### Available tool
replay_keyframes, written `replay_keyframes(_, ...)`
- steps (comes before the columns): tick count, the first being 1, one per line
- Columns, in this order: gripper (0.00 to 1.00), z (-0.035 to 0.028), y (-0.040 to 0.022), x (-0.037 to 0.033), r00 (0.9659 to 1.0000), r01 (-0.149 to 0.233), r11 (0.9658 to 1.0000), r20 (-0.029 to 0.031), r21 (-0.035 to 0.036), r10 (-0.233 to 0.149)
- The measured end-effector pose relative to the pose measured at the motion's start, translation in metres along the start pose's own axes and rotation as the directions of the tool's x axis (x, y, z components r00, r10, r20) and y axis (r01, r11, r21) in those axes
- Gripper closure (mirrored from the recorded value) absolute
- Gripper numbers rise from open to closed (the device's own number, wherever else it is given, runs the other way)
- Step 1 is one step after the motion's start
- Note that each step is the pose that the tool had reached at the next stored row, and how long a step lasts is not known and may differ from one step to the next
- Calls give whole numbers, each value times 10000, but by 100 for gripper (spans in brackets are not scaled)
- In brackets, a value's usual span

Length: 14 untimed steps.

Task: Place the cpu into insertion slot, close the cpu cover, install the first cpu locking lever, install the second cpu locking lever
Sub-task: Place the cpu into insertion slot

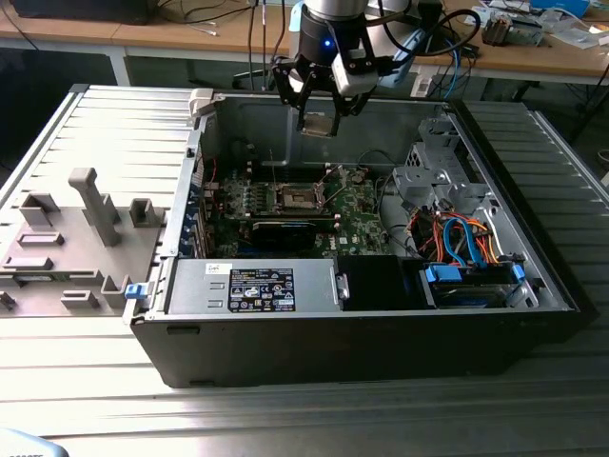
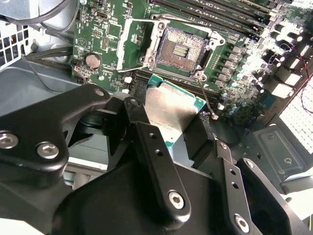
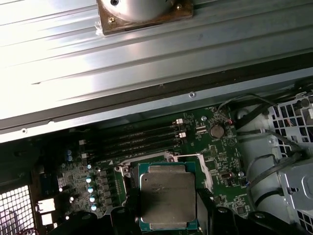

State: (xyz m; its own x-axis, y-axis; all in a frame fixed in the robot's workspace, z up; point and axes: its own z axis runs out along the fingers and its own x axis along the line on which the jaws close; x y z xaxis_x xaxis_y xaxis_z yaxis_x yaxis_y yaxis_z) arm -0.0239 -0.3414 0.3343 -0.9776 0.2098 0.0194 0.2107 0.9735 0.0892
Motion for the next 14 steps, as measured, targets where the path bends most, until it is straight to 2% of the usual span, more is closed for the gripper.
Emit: replay_keyframes(14,45,2,0,0,9995,-303,9995,27,-6,303)
